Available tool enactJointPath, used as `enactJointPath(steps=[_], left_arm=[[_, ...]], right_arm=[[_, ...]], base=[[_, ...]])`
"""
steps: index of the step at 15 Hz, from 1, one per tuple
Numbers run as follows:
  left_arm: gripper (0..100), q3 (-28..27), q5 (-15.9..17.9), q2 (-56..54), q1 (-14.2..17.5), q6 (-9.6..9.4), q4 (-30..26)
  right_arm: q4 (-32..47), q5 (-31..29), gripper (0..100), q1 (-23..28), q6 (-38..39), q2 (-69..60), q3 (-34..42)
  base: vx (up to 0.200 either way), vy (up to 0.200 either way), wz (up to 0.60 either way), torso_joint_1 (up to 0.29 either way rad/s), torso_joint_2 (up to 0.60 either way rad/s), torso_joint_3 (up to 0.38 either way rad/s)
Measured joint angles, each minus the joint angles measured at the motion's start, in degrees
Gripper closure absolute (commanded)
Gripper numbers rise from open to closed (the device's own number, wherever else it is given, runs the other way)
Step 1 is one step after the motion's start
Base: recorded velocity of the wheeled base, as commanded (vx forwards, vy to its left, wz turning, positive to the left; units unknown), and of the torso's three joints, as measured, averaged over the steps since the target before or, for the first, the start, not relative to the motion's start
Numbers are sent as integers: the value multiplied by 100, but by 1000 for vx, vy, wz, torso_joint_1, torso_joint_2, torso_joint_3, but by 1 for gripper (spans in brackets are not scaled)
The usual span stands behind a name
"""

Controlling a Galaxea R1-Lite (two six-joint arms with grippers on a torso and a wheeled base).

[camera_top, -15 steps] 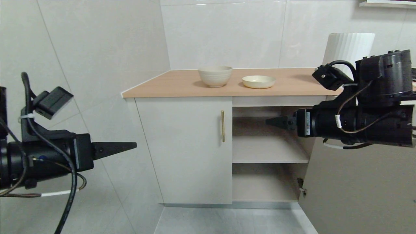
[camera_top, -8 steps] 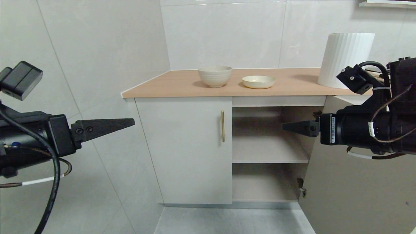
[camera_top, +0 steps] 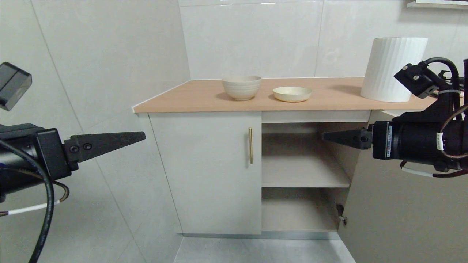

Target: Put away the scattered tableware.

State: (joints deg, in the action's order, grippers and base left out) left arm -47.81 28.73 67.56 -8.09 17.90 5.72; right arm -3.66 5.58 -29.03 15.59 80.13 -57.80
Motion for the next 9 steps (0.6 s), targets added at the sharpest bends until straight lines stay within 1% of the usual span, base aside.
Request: enactJointPath(steps=[3,9], left_arm=[[0,0,0,27,0,-2,7],[0,0,2,93,5,0,5]], right_arm=[[172,7,0,-7,4,-50,5],[185,5,0,-13,6,-83,-39]], base=[[200,0,0,7,4,1],[200,0,0,3,2,1]])
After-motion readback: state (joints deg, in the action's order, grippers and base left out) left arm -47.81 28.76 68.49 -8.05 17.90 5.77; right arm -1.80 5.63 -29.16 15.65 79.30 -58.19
